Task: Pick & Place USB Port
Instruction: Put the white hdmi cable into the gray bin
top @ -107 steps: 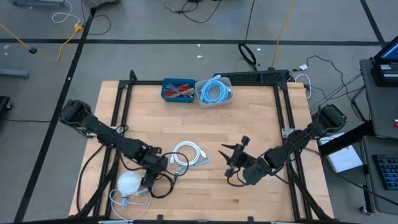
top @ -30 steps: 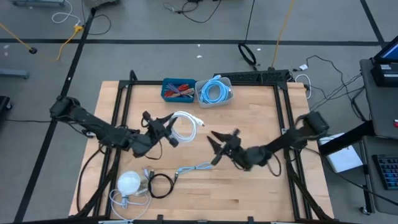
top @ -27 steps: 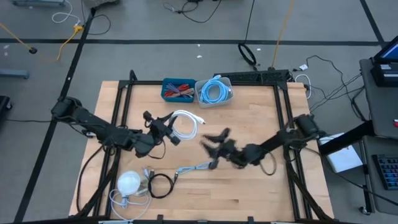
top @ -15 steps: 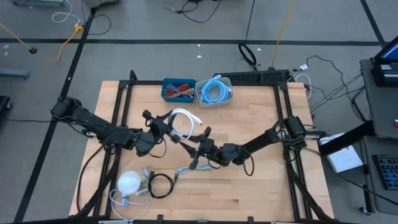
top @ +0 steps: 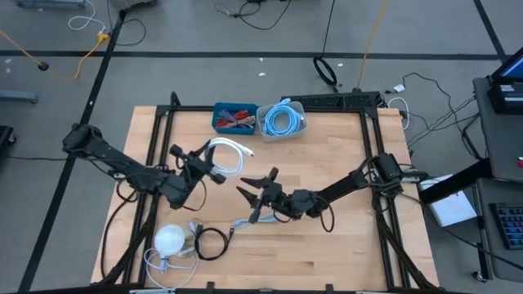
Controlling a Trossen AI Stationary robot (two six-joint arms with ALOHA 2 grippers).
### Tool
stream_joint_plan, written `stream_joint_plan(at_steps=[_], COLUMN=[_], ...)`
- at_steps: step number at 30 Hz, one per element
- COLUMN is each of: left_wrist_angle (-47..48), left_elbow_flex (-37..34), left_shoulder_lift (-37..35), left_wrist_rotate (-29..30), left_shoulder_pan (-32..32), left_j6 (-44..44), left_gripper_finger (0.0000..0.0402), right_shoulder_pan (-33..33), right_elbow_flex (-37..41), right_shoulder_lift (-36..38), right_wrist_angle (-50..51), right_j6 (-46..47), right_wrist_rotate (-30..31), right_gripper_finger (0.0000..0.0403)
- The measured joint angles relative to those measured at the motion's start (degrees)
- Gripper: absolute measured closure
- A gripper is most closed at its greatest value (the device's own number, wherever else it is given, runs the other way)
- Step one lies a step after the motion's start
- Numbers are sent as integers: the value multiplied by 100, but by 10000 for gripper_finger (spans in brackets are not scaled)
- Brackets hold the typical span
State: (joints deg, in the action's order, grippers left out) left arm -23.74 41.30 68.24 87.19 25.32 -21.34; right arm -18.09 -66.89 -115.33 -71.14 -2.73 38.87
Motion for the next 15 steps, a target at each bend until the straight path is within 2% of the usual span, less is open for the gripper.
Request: stream_joint_plan(at_steps=[6,11,15], left_wrist_angle=[-3,-6,-50], left_elbow_flex=[0,0,0], left_shoulder_lift=[-45,-45,-50], left_wrist_rotate=[38,111,384], left_shoulder_pan=[160,254,326], left_j6=[-233,-283,-708], left_gripper_finger=[348,348,348], right_shoulder_pan=[181,526,846], right_elbow_flex=[0,0,4], right_shoulder_lift=[0,0,0], right_wrist_angle=[-92,-147,-57], right_j6=[345,1170,1789], right_wrist_rotate=[-48,-608,-1051], right_gripper_finger=[273,273,272])
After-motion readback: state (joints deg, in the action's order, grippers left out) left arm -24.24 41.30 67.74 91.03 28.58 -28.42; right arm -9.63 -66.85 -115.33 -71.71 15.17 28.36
